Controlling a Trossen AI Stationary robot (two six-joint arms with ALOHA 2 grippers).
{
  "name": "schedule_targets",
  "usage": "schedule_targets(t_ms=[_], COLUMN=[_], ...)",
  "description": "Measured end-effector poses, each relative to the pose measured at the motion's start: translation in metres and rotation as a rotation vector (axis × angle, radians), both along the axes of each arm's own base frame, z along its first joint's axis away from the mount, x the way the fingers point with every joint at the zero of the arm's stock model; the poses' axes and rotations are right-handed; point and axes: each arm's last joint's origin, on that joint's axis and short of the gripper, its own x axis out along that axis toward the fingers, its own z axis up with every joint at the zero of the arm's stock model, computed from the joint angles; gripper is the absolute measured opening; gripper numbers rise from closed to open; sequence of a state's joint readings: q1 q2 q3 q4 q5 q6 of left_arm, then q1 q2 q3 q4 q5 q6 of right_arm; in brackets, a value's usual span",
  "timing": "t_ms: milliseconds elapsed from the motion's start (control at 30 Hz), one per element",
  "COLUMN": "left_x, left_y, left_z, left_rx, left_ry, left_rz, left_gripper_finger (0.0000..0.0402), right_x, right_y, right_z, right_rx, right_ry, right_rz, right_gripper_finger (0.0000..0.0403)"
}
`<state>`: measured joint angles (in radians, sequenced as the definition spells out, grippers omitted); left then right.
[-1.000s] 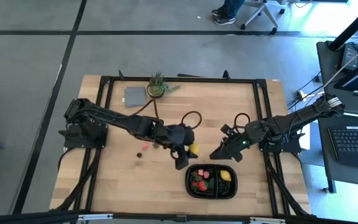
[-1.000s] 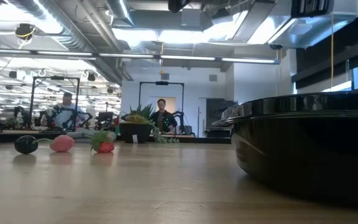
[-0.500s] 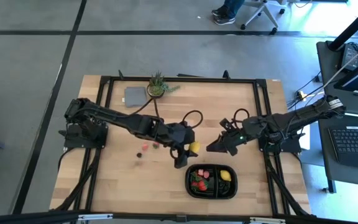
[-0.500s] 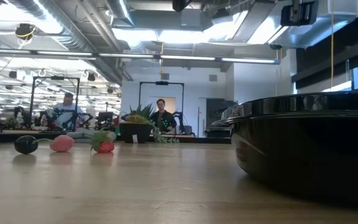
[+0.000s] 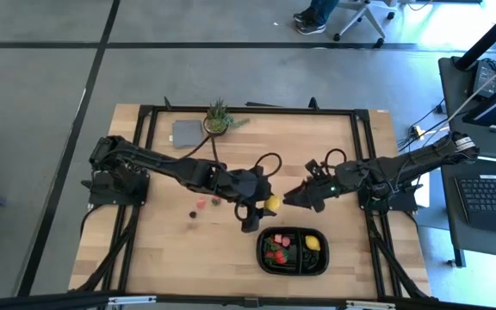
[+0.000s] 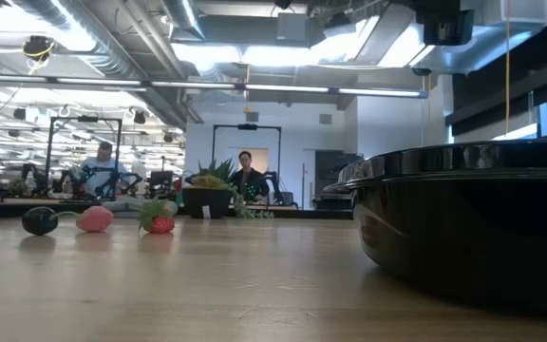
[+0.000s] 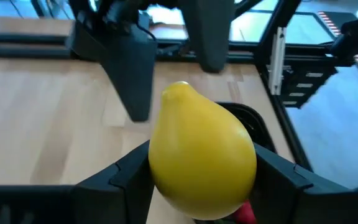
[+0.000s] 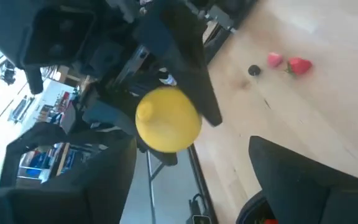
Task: Pick and placing Produce into tupperware
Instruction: Put the yellow lemon into the black bin
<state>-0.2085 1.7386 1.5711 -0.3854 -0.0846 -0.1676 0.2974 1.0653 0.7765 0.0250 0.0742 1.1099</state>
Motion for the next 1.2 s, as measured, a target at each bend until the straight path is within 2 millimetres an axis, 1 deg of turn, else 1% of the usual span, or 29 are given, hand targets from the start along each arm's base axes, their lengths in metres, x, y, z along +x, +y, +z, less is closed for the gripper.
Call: schedule_targets(t_ms=[367,600,733,967,1200], left_x=[0.002,0.005,0.006,0.007,0.007], left_y=[0.01,0.015,0.016,0.018,0.018], left_z=[0.002,0.005,0.006,0.008,0.008], left_rx=[0.187,0.178,0.175,0.168,0.167], left_ry=[-0.037,-0.067,-0.084,-0.105,-0.104], left_rz=[0.092,0.104,0.108,0.113,0.113], left_gripper_finger=[0.0206,0.0206,0.0206,0.0206,0.0206], right_x=[0.003,0.003,0.006,0.019,0.022], right_y=[-0.002,-0.005,-0.006,-0.005,-0.005], right_z=[0.001,0.001,0.0,-0.002,-0.001], right_rx=[-0.002,-0.033,-0.046,-0.057,-0.063], right_ry=[-0.028,-0.034,-0.039,-0.09,-0.125], right_rz=[-0.072,-0.146,-0.15,-0.154,-0.158], right_gripper_finger=[0.0316,0.0316,0.0316,0.0316,0.0316])
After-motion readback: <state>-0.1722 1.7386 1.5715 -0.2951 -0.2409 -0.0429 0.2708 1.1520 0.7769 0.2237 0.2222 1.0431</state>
